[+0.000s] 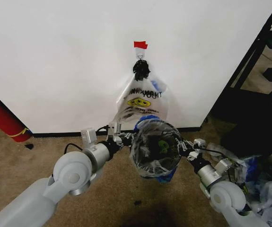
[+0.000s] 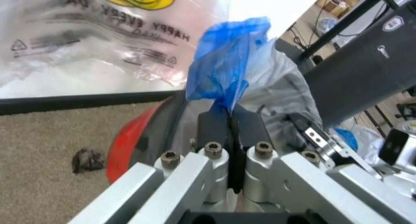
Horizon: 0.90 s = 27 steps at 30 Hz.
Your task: Pick up the garbage bag from the wall and place it over the trash bin.
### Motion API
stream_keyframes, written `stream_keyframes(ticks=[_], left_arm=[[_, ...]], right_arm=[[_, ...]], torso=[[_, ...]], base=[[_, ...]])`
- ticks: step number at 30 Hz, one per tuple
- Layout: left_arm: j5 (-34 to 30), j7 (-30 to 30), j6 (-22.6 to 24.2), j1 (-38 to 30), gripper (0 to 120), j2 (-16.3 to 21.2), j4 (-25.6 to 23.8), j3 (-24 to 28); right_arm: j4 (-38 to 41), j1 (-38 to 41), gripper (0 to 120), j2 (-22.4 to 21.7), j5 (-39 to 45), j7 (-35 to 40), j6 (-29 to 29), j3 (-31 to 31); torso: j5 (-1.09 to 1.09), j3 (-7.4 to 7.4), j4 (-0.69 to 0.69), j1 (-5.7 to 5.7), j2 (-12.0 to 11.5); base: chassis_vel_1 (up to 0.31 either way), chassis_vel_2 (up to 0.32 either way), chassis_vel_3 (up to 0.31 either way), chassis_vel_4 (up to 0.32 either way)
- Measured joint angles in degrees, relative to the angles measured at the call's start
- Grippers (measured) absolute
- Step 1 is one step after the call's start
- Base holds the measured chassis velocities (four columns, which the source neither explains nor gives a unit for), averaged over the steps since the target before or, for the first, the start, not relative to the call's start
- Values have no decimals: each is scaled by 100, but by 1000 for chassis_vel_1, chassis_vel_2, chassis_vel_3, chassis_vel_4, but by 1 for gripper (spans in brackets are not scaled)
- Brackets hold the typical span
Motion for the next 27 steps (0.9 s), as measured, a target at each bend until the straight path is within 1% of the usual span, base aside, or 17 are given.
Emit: stream_keyframes(ticks=[7, 13, 22, 27], left_arm=[[-4, 157, -5, 34, 0, 70, 215, -138], [-9, 252, -16, 4, 0, 138, 276, -134], [-24, 403, -21, 63, 0, 296, 450, -271], [-20, 523, -48, 169, 0, 358, 482, -355]], right_arm=[[0, -34, 1, -23, 33, -142, 20, -1], [-46, -37, 1, -46, 62, -414, 150, -22], [-100, -40, 1, -112, 468, -793, 346, 29], [-113, -15, 1, -103, 725, -830, 368, 43]], torso=[[0, 0, 0, 0, 0], [0, 0, 0, 0, 0], [0, 0, 0, 0, 0], [0, 0, 0, 0, 0]], base=[[0, 0, 0, 0], [0, 0, 0, 0], [0, 0, 0, 0], [0, 0, 0, 0]])
